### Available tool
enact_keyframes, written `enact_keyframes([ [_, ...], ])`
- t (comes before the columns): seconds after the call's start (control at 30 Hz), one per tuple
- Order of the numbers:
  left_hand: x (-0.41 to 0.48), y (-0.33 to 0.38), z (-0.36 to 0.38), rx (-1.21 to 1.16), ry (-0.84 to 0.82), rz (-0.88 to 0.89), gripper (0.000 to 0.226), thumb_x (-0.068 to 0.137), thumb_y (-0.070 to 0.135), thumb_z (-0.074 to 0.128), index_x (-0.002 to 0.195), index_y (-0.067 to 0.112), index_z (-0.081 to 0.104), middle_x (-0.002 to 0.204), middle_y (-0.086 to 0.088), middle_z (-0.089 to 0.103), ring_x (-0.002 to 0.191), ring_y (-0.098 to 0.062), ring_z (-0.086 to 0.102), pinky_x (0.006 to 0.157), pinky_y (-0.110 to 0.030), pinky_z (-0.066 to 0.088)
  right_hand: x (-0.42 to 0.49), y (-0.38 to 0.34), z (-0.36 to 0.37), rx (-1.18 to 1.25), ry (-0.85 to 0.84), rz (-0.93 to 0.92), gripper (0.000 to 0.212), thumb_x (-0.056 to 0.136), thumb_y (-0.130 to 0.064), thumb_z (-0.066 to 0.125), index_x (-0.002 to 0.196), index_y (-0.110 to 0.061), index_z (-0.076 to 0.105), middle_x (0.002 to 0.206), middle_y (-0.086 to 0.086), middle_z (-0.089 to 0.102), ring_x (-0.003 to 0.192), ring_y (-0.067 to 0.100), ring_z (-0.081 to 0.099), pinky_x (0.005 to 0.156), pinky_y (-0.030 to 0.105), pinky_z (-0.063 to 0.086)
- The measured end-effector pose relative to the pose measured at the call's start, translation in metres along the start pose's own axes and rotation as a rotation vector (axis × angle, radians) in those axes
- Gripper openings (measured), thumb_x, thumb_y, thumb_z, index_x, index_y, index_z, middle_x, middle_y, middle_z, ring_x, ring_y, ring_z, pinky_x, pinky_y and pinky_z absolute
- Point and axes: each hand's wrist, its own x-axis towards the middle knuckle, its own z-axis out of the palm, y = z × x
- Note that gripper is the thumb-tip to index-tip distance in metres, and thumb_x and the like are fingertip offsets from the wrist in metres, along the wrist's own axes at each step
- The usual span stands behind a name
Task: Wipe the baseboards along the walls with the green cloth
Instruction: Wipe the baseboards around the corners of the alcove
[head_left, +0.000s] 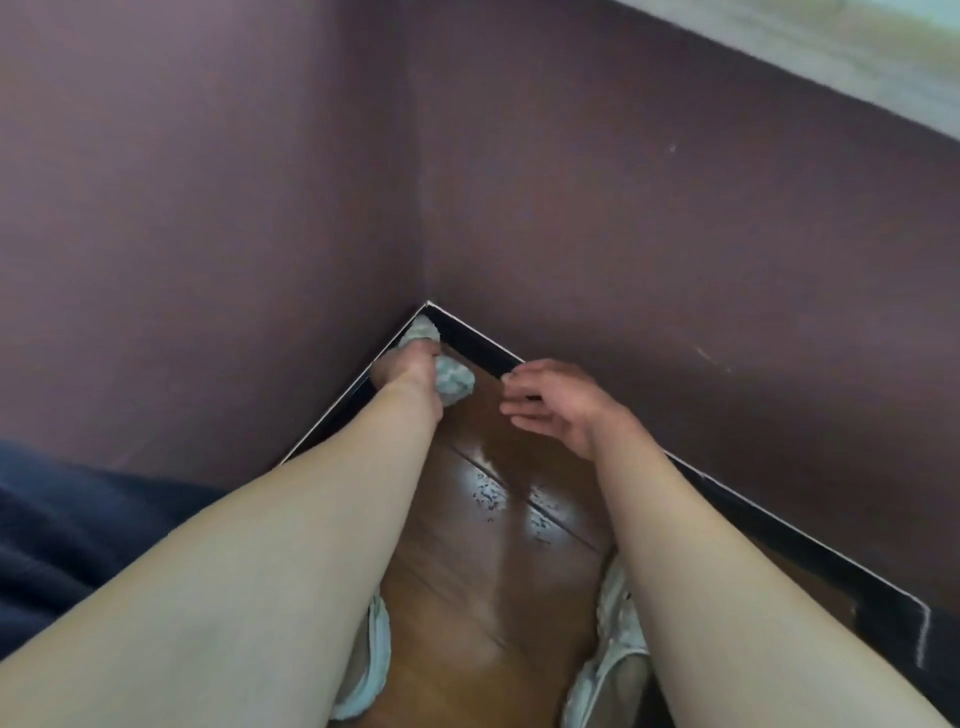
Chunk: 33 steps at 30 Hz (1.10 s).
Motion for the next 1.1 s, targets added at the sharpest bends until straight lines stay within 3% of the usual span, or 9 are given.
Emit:
enact_keyframes([
  [0.17,0.046,-0.017,0.016,0.075,-0.071,-0.062,0.048,0.095,0.021,0.06,0.139,0.005,0.053,0.135,-0.011,0.06,0.11,-0.03,0.066,0.081,-0.031,0.052,0.015,0.008,-0.004,-0.137,-0.086,0.034,0.033,0.086,-0.022,0.073,0.117,-0.015,0.064,0.113,0.008,0.071,0.099,0.025,0.073,0.095,0.042,0.056],
  [0.23,0.059,-0.017,0.02,0.128,-0.083,0.011,0.049,0.097,0.021,0.059,0.143,0.006,0.051,0.137,-0.013,0.058,0.124,-0.033,0.061,0.085,-0.033,0.053,0.02,0.008,0.003,-0.185,-0.125,0.043,0.032,0.086,-0.023,0.073,0.116,-0.017,0.065,0.113,0.007,0.072,0.099,0.024,0.073,0.095,0.042,0.056],
  [0.43,0.172,-0.036,0.067,0.057,-0.071,0.012,0.057,0.071,0.04,0.052,0.115,0.009,0.071,0.113,-0.023,0.073,0.093,-0.043,0.074,0.075,-0.074,0.053,0.032,0.001,0.004,-0.347,-0.214,0.037,0.03,0.086,-0.026,0.072,0.114,-0.024,0.064,0.116,0.001,0.071,0.1,0.019,0.072,0.097,0.041,0.054],
  [0.53,0.128,-0.023,0.077,0.075,-0.1,0.058,0.032,0.084,0.039,0.042,0.069,0.013,0.053,0.071,-0.018,0.057,0.056,-0.028,0.058,0.063,-0.044,0.053,0.034,0.005,-0.009,-0.312,-0.18,0.04,0.03,0.087,-0.026,0.072,0.115,-0.023,0.064,0.116,0.004,0.071,0.1,0.02,0.072,0.096,0.04,0.054],
  [0.63,0.083,-0.03,0.073,0.144,-0.164,0.041,0.034,0.087,0.036,0.036,0.081,0.008,0.055,0.085,-0.023,0.061,0.068,-0.031,0.062,0.07,-0.048,0.054,0.033,0.02,-0.014,-0.238,-0.168,0.074,0.03,0.087,-0.025,0.071,0.116,-0.022,0.064,0.117,0.008,0.071,0.102,0.023,0.072,0.096,0.04,0.054],
  [0.73,0.065,-0.06,0.066,0.176,-0.237,0.022,0.036,0.097,0.02,0.035,0.086,-0.003,0.06,0.077,-0.033,0.059,0.054,-0.023,0.055,0.066,-0.033,0.049,0.032,0.033,-0.009,-0.212,-0.18,0.105,0.033,0.087,-0.026,0.071,0.119,-0.023,0.063,0.118,0.007,0.071,0.104,0.023,0.071,0.1,0.043,0.052],
  [0.83,0.063,-0.062,0.064,0.075,-0.282,0.006,0.036,0.101,0.015,0.036,0.082,-0.006,0.057,0.067,-0.009,0.059,0.054,-0.02,0.055,0.061,-0.027,0.049,0.03,0.038,-0.007,-0.181,-0.176,0.122,0.033,0.087,-0.024,0.071,0.119,-0.022,0.063,0.117,0.007,0.071,0.104,0.024,0.071,0.1,0.044,0.052],
  [1.0,0.087,-0.004,0.061,-0.078,-0.128,0.064,0.036,0.101,0.028,0.04,0.069,0.019,0.054,0.068,-0.004,0.051,0.052,-0.021,0.049,0.055,-0.025,0.043,0.03,0.035,-0.022,-0.076,-0.095,0.092,0.028,0.088,-0.021,0.07,0.115,-0.018,0.066,0.115,0.009,0.073,0.102,0.024,0.072,0.099,0.044,0.053],
  [1.1,0.091,-0.014,0.064,-0.042,-0.112,0.091,0.032,0.098,0.018,0.042,0.069,0.017,0.056,0.065,-0.006,0.051,0.053,-0.02,0.05,0.057,-0.028,0.042,0.029,0.036,-0.027,-0.005,-0.071,0.081,0.029,0.088,-0.021,0.07,0.117,-0.016,0.067,0.113,0.009,0.073,0.103,0.026,0.072,0.099,0.044,0.053],
])
